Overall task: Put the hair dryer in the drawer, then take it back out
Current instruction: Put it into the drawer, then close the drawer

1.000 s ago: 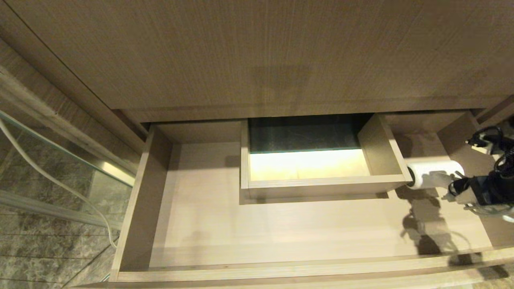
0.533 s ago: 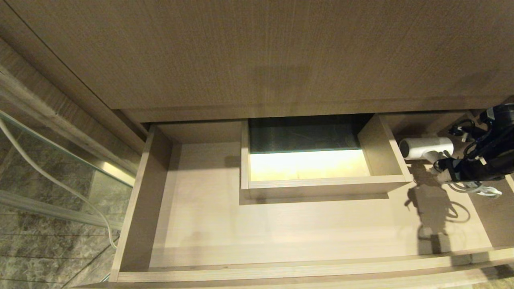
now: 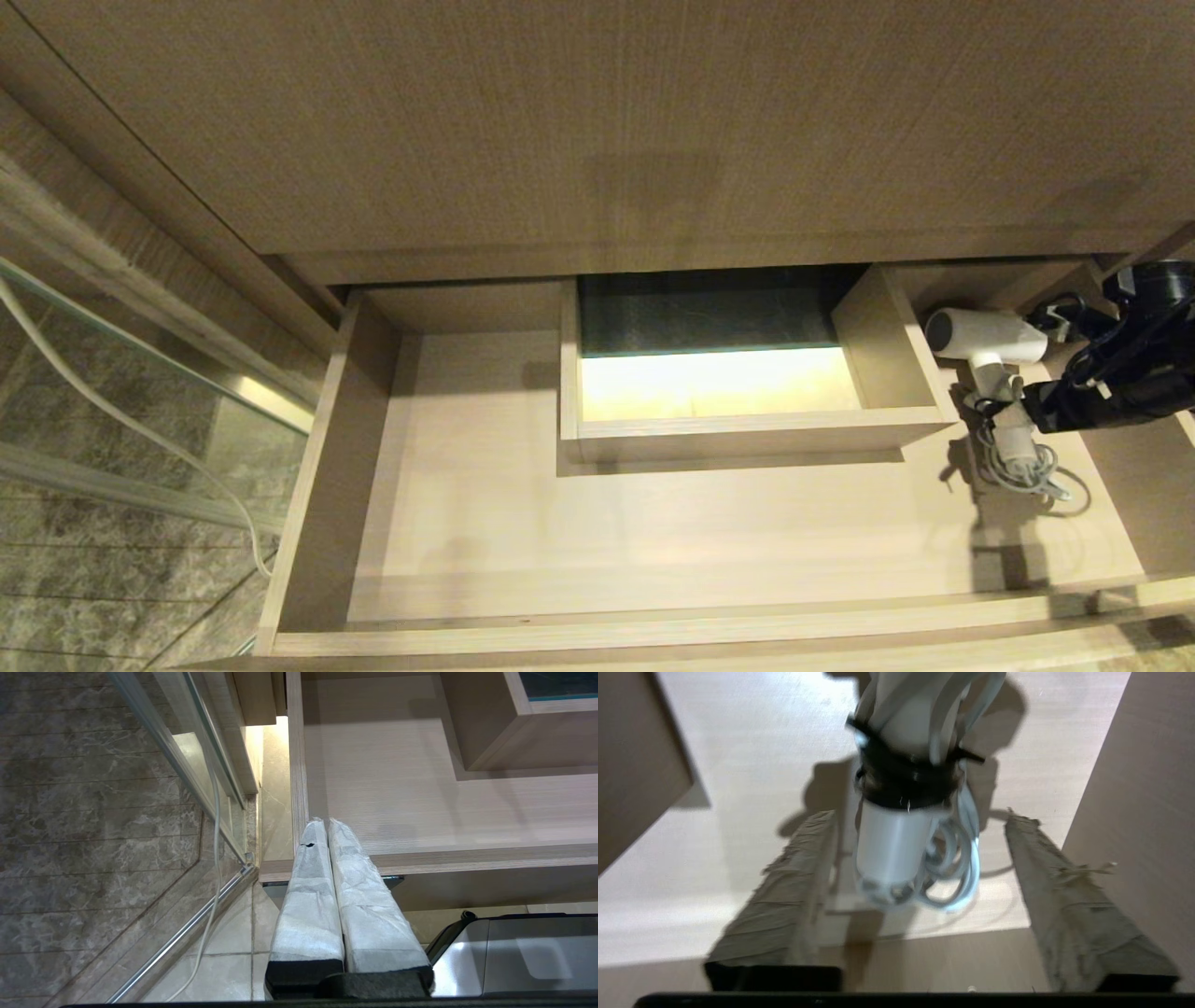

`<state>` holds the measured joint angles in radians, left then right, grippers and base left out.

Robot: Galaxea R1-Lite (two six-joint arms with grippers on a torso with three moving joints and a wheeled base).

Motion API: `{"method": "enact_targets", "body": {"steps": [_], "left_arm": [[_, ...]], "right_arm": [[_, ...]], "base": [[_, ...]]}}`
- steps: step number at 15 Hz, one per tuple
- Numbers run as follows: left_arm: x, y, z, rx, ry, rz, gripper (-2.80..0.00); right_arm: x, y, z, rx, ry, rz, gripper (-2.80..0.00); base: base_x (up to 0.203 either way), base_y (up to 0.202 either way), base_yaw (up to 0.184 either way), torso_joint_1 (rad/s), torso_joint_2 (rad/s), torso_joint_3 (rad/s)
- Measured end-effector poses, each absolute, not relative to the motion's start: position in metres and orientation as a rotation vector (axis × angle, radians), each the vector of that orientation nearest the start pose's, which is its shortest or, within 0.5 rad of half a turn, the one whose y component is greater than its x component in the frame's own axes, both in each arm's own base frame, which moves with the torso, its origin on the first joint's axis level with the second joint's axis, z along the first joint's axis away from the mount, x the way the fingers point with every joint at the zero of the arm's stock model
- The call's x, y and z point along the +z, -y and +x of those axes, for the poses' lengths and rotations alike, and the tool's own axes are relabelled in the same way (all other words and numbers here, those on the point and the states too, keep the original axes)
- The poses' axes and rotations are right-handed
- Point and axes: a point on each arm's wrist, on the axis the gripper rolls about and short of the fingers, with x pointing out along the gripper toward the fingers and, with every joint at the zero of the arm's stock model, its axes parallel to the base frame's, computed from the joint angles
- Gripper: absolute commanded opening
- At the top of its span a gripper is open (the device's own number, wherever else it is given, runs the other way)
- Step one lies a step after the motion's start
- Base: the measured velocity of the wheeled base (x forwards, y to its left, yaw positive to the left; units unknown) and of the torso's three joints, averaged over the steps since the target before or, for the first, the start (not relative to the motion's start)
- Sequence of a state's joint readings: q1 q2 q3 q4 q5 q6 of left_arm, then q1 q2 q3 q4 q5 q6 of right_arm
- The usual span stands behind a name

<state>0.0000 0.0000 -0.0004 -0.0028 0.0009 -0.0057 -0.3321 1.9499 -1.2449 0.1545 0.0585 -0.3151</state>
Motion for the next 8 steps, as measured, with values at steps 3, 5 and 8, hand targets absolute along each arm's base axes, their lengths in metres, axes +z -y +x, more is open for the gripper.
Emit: {"method": "enact_targets", "body": {"steps": [3,5,8], "left_arm": [[0.076,0.000,-0.023,0.000,0.003,-0.005,-2.80],[0.076,0.000,-0.023,0.001,0.003,-0.006,-2.80],[0.076,0.000,-0.023,0.000,0.003,-0.006,-2.80]], "right_arm": [[0.175,0.106,0.307,-0.133,-0.821,-0.143,-2.80],[0.194,0.095,0.273,-0.130,-0.782,-0.154,-2.80],[0.201,0.079,0.208,-0.102,-0.811,-0.211,-2.80]], "base": [[0.000,0.000,0.000,0.000,0.00,0.000],[0.000,0.000,0.000,0.000,0.00,0.000],[0.000,0.000,0.000,0.000,0.00,0.000]]}}
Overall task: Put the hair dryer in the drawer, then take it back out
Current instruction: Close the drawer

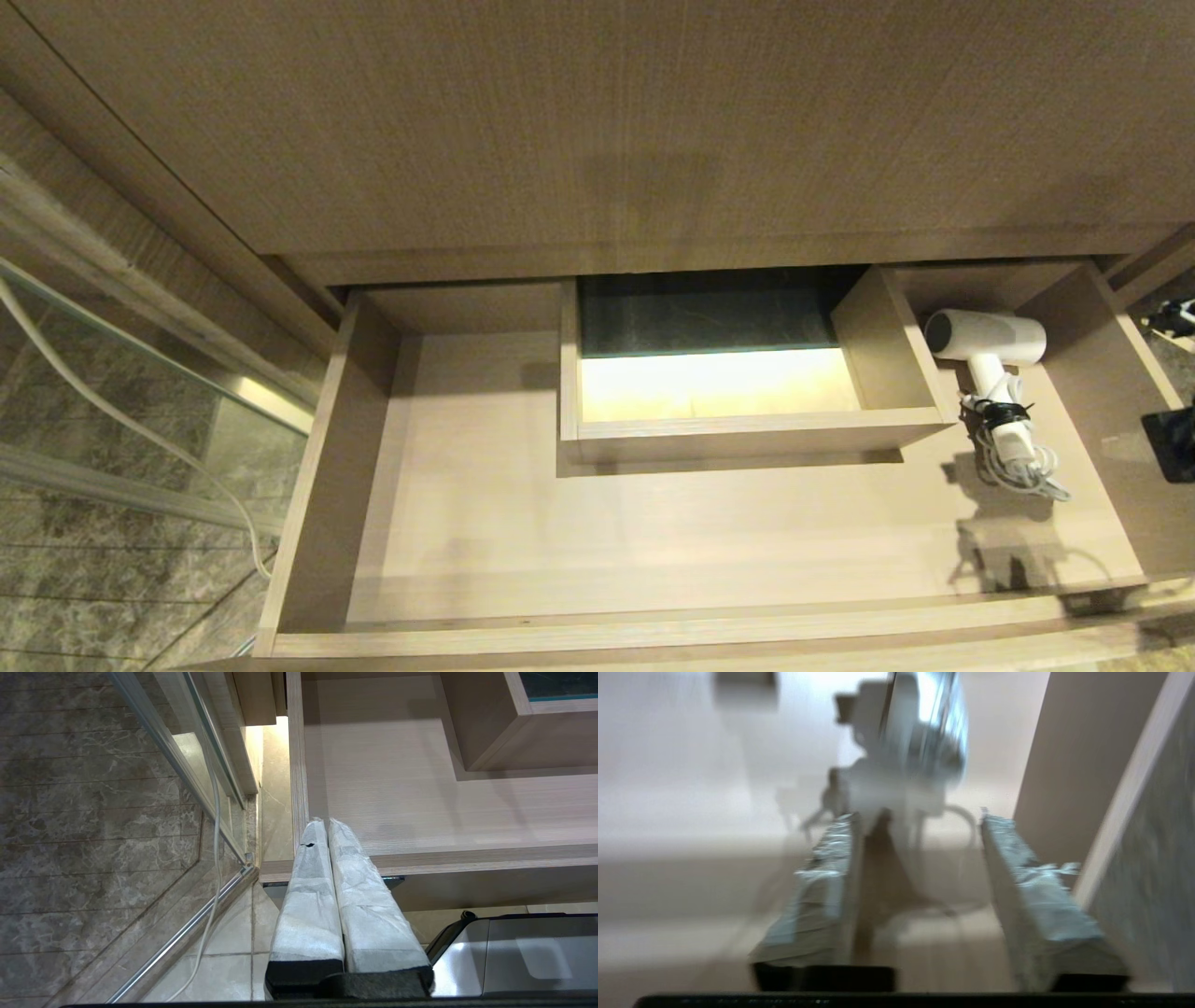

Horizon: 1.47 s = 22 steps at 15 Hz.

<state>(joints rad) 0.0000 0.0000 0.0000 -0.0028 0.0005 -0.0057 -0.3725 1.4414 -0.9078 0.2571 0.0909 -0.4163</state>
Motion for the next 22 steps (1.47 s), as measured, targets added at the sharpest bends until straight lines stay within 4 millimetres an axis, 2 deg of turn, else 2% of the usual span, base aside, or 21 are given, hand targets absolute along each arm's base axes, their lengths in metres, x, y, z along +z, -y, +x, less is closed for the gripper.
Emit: {"method": "enact_targets", "body": {"steps": [3,4,6,10,16,20,22], "left_arm": [[0.076,0.000,-0.023,0.001,0.002,-0.005,-2.80],[0.076,0.000,-0.023,0.001,0.003,-0.006,-2.80],[0.076,0.000,-0.023,0.001,0.003,-0.006,-2.80],[0.076,0.000,-0.023,0.000,0.003,-0.006,-2.80],[0.076,0.000,-0.023,0.001,0.003,-0.005,-2.80],[0.076,0.000,-0.023,0.001,0.002,-0.005,-2.80],[0.076,0.000,-0.023,0.001,0.003,-0.005,-2.80]], "right_arm": [[0.179,0.072,0.148,-0.092,-0.980,-0.267,-2.80],[0.171,0.070,0.135,-0.095,-1.054,-0.296,-2.80],[0.162,0.070,0.126,-0.086,-1.141,-0.325,-2.80],[0.150,0.073,0.129,-0.021,-1.261,-0.317,-2.80],[0.145,0.081,0.143,-0.019,-1.245,-0.304,-2.80],[0.155,0.087,0.157,-0.102,-1.108,-0.218,-2.80],[0.164,0.087,0.177,-0.140,-0.957,-0.153,-2.80]], "base": [[0.000,0.000,0.000,0.000,0.00,0.000],[0.000,0.000,0.000,0.000,0.00,0.000],[0.000,0.000,0.000,0.000,0.00,0.000],[0.000,0.000,0.000,0.000,0.00,0.000],[0.000,0.000,0.000,0.000,0.00,0.000],[0.000,0.000,0.000,0.000,0.00,0.000],[0.000,0.000,0.000,0.000,0.00,0.000]]}}
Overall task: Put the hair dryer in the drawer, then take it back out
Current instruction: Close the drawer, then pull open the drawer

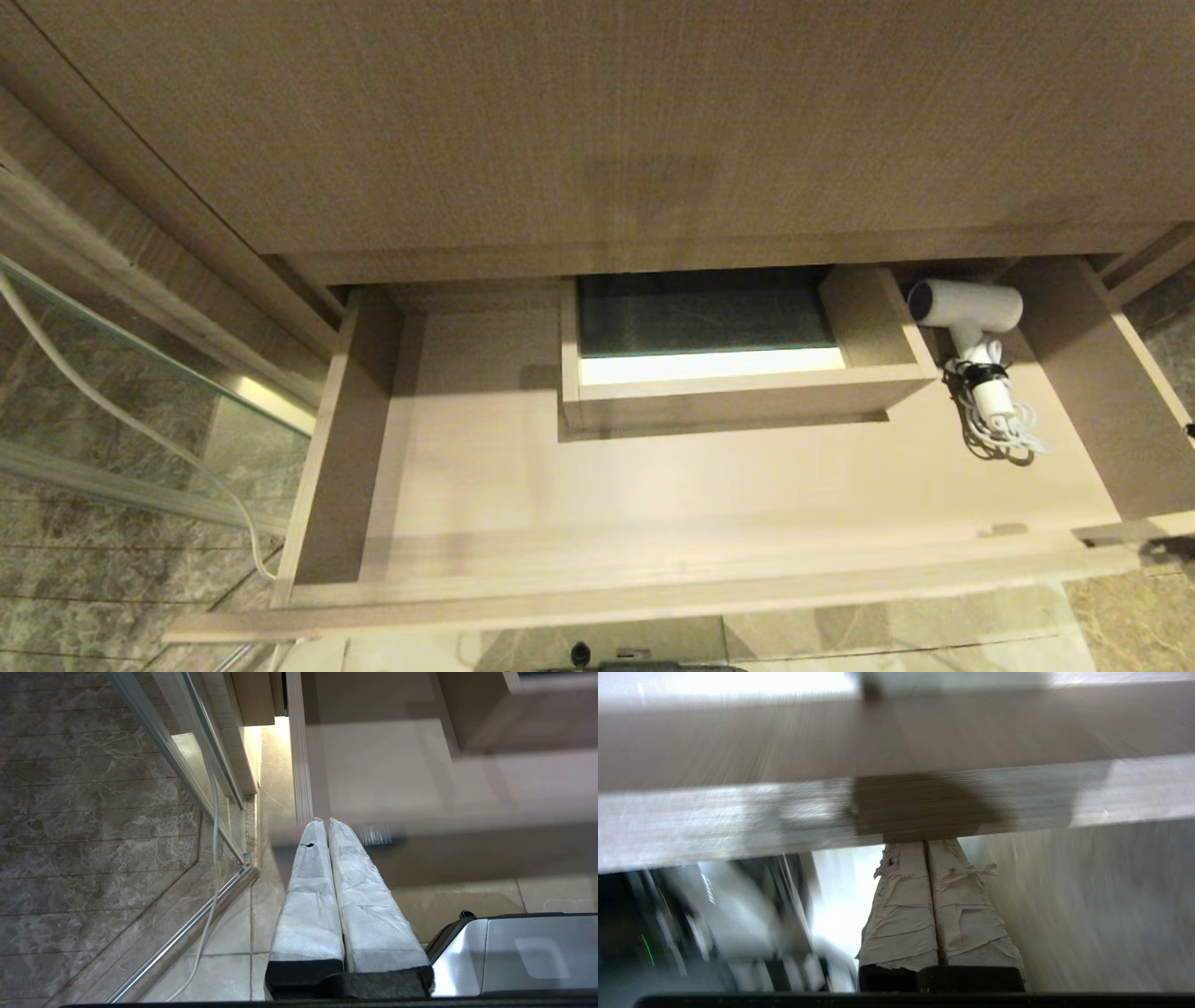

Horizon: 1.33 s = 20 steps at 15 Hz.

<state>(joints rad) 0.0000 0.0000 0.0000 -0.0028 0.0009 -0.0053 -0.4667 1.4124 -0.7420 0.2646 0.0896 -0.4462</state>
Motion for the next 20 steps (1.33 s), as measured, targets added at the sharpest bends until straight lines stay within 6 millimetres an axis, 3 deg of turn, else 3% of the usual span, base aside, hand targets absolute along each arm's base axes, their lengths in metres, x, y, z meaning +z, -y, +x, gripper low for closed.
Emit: {"method": "enact_targets", "body": {"steps": [4,6,10,15,20], "left_arm": [[0.076,0.000,-0.023,0.000,0.003,-0.005,-2.80],[0.076,0.000,-0.023,0.001,0.003,-0.006,-2.80],[0.076,0.000,-0.023,0.001,0.003,-0.006,-2.80],[0.076,0.000,-0.023,0.001,0.003,-0.006,-2.80],[0.076,0.000,-0.023,0.001,0.003,-0.006,-2.80]], "right_arm": [[0.199,0.086,0.242,-0.172,-0.609,-0.094,-2.80],[0.199,0.085,0.249,-0.156,-0.632,-0.095,-2.80],[0.191,0.075,0.218,-0.126,-0.766,-0.105,-2.80],[0.197,0.057,0.177,-0.099,-0.747,-0.150,-2.80],[0.200,0.029,0.110,-0.078,-0.639,-0.179,-2.80]], "base": [[0.000,0.000,0.000,0.000,0.00,0.000],[0.000,0.000,0.000,0.000,0.00,0.000],[0.000,0.000,0.000,0.000,0.00,0.000],[0.000,0.000,0.000,0.000,0.00,0.000],[0.000,0.000,0.000,0.000,0.00,0.000]]}}
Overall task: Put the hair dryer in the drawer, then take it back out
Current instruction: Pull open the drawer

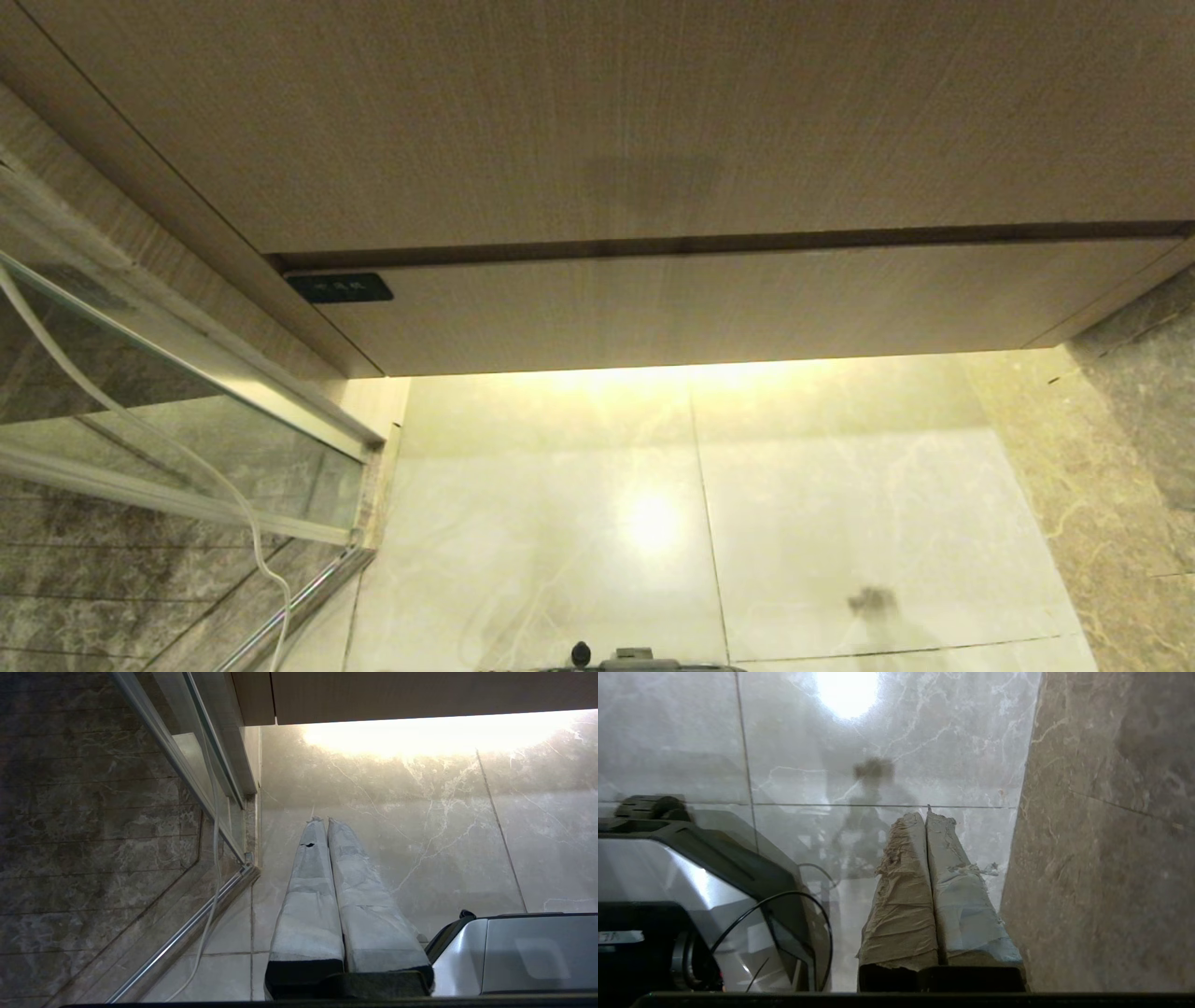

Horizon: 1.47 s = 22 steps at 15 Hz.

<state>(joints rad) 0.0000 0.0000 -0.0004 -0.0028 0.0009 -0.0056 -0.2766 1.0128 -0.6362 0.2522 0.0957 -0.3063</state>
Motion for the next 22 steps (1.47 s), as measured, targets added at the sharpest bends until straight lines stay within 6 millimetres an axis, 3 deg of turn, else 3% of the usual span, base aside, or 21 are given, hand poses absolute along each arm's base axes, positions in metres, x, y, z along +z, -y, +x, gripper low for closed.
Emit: {"method": "enact_targets", "body": {"steps": [5,10,14,17,22], "left_arm": [[0.076,0.000,-0.023,0.001,0.003,-0.005,-2.80],[0.076,0.000,-0.023,0.001,0.003,-0.005,-2.80],[0.076,0.000,-0.023,0.001,0.003,-0.005,-2.80],[0.076,0.000,-0.023,0.001,0.003,-0.006,-2.80],[0.076,0.000,-0.023,0.001,0.003,-0.005,-2.80]], "right_arm": [[0.170,0.004,0.031,-0.067,-0.480,-0.147,-2.80],[0.115,-0.002,-0.017,0.048,-0.307,-0.149,-2.80],[0.083,-0.001,-0.023,0.028,-0.096,-0.101,-2.80],[0.079,0.000,-0.022,0.015,0.000,-0.068,-2.80],[0.077,0.000,-0.023,0.013,0.010,-0.053,-2.80]], "base": [[0.000,0.000,0.000,0.000,0.00,0.000],[0.000,0.000,0.000,0.000,0.00,0.000],[0.000,0.000,0.000,0.000,0.00,0.000],[0.000,0.000,0.000,0.000,0.00,0.000],[0.000,0.000,0.000,0.000,0.00,0.000]]}}
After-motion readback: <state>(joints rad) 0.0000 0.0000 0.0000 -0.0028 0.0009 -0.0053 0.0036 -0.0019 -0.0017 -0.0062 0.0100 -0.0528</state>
